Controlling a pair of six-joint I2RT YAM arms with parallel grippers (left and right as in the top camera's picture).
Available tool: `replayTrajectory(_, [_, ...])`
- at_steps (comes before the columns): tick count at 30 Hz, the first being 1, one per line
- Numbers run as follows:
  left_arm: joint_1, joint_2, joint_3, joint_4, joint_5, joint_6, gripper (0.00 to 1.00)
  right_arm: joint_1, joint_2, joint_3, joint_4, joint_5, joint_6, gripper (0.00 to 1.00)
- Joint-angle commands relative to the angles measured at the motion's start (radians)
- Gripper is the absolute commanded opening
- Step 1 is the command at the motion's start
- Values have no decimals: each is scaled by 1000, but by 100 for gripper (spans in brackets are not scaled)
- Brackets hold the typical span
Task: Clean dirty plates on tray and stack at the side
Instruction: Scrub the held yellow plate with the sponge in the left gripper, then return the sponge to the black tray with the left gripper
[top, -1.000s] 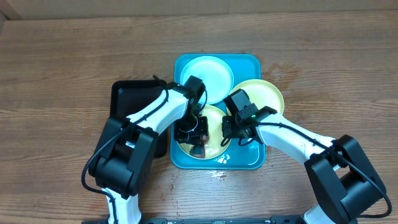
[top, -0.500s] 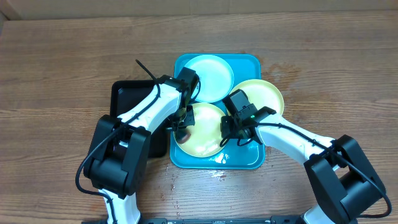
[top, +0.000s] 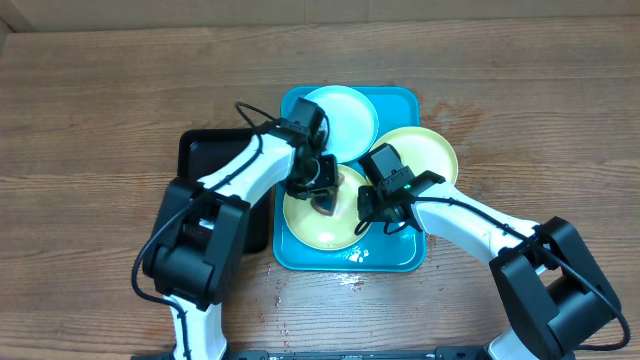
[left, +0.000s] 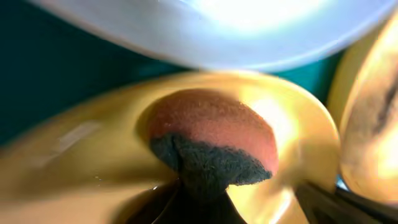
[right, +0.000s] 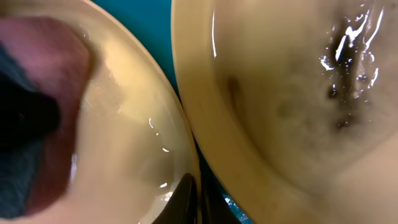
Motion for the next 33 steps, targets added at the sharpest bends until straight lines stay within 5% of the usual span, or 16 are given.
replayTrajectory(1, [-42,70,-6,-29,136,26,4,-12,47,-31,-22,80,-15,4])
replayTrajectory(6, [-39,69,-5,-112,158,90,4,-12,47,-31,-23,80,-15,4])
replayTrajectory(11, [12,12,16,-228,-8,109,4,-12,47,-31,-26,80,-15,4])
replayTrajectory(18, [203,-257,23,-297,-48,154,4,-12,47,-31,-34,88,-15,4])
replayTrajectory(24, [375,-368,20,-364,-341,153,4,-12,47,-31,-33,88,-16,4])
replayTrajectory(32, [425,-310,-118,-223,-452,151,5,-12,47,-31,-32,86,-39,4])
replayTrajectory(33, [425,-297,-123,-215,-453,141,12,-12,47,-31,-34,83,-39,4])
